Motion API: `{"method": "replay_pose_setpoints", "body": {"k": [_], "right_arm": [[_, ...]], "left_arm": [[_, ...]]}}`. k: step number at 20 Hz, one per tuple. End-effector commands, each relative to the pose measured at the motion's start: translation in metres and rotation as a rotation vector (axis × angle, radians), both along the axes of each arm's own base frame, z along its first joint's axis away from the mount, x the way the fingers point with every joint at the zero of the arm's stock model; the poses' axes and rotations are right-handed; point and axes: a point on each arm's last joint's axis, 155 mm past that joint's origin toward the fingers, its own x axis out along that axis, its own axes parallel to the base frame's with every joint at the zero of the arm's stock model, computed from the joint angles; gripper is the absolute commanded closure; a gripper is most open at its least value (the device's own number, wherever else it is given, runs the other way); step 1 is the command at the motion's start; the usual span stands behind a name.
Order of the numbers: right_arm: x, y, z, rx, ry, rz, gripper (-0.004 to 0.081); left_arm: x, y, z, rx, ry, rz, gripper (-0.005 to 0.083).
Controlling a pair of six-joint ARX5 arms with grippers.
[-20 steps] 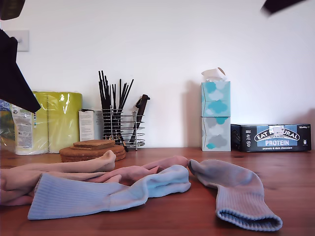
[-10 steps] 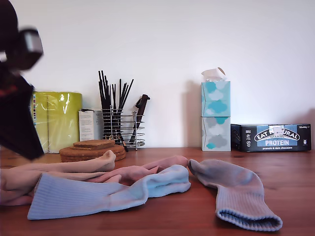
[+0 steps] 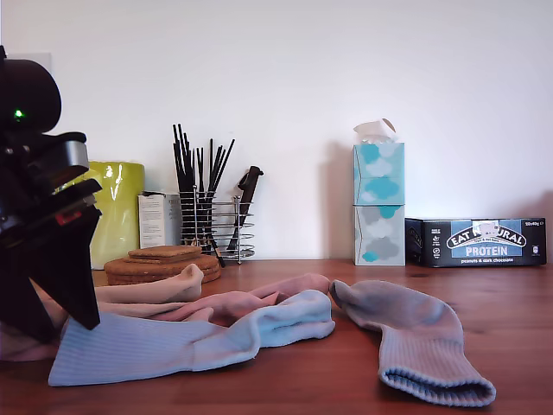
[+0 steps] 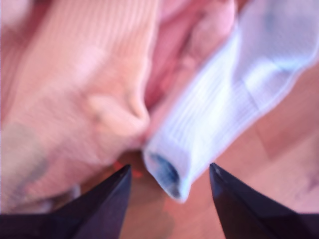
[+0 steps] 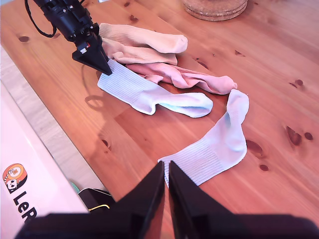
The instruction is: Pair up the socks based on colour and pattern, by placing each sock on top of its pair
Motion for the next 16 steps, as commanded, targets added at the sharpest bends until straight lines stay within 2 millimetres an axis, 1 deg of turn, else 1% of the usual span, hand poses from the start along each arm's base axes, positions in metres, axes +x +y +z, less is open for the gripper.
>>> {"method": "replay_pose_setpoints", "body": {"k": [1,4,6,7,10,12,14,16], "right_arm": [[0.002,0.003,-0.001,0.001,-0.005,0.008,0.0783],[0.006,0.005,0.006,0.018,-0.035,0.008,0.0783],[0.008,0.006,0.006,0.018,-0.035,0.007,0.0783],[0.008,0.006,0.004,0.015,-0.029,0.007,0.0783],[0.01,0.007,0.0,0.005,-0.012,0.008,0.0783],[0.011,0.008,-0.002,-0.001,0.0,0.008,0.0783],[0.012,0.009,-0.005,-0.009,0.007,0.011,0.0783],[0.014,0.009,-0.007,-0.02,0.014,0.016,0.0783]], "left_arm": [[0.002,-0.001,-0.007,0.004,0.014,0.008,0.0294],[0.0,-0.005,-0.016,-0.007,0.047,0.013,0.0312],[-0.002,-0.007,-0.02,-0.01,0.061,0.01,0.037],[-0.001,-0.009,-0.019,-0.019,0.059,0.01,0.042],[0.004,-0.014,-0.016,-0.041,0.04,0.014,0.0666],[0.005,-0.019,-0.013,-0.067,0.039,0.004,0.0804],[0.004,-0.027,-0.004,-0.112,0.058,-0.008,0.0795],[0.002,-0.04,0.013,-0.19,0.115,0.014,0.0795]]}}
